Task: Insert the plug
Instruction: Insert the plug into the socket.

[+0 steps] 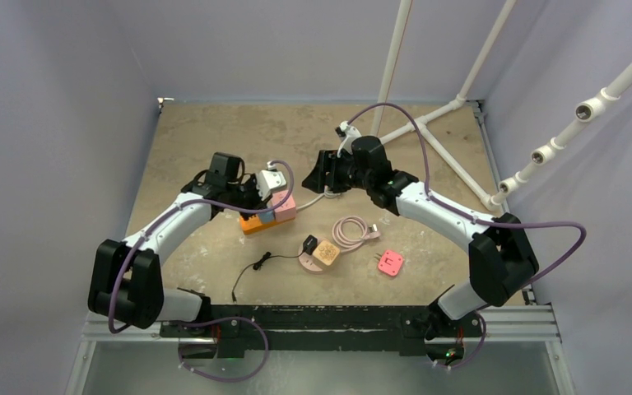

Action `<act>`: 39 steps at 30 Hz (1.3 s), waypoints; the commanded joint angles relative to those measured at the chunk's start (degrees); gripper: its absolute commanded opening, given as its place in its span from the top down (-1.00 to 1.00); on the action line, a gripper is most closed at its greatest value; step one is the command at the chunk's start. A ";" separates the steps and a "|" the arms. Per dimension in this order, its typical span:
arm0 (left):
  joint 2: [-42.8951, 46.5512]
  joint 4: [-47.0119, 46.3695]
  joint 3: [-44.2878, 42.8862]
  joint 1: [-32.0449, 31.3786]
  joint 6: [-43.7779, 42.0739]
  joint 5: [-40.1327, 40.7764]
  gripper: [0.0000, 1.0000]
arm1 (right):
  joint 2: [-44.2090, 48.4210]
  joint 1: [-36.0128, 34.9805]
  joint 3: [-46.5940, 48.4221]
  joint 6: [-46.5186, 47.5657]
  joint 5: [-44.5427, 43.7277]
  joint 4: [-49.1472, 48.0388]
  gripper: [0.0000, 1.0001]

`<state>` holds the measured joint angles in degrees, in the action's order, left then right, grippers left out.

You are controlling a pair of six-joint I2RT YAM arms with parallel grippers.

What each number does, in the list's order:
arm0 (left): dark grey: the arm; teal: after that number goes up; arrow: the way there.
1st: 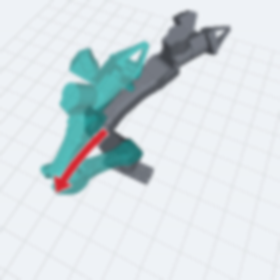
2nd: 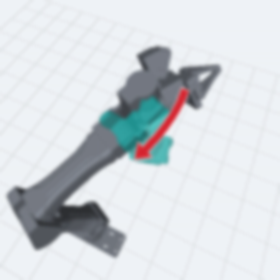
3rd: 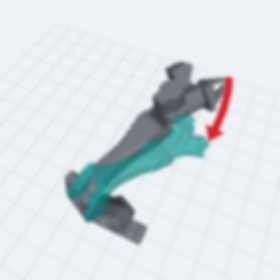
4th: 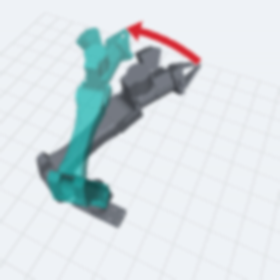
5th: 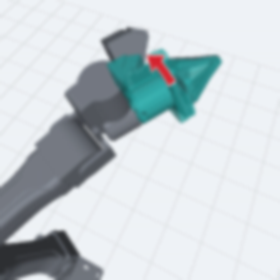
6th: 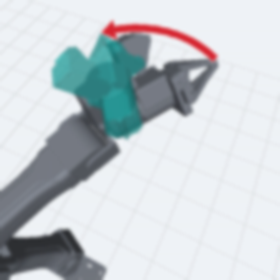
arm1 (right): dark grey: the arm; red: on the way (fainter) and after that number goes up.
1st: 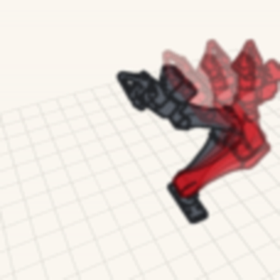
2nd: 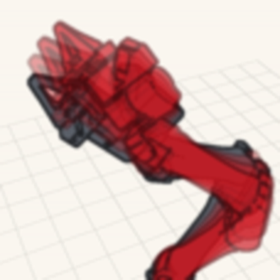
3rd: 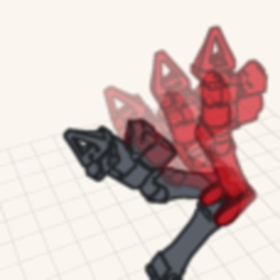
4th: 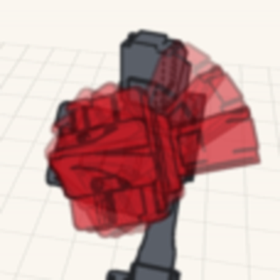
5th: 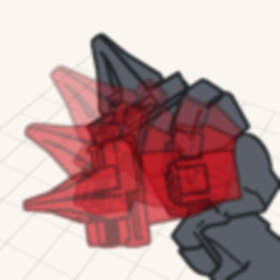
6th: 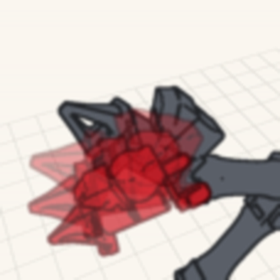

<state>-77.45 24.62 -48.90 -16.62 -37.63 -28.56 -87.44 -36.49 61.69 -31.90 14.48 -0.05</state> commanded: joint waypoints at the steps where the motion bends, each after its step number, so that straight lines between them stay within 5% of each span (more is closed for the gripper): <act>1: -2.62 4.00 -0.92 -0.28 -3.84 -0.34 0.84 | 0.72 -0.22 3.01 0.67 0.03 -0.10 -0.37; 16: -3.77 12.60 2.68 -0.41 -12.41 -0.93 0.92 | -1.45 -0.19 6.83 2.44 0.19 3.56 -0.36; 39: -6.36 11.92 9.14 -1.13 -15.35 5.02 0.96 | -2.38 -0.19 4.71 1.89 -1.34 2.12 -0.34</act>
<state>-79.22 22.26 -46.17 -17.47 -52.21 -31.31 -90.50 -36.49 66.04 -30.48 14.41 3.01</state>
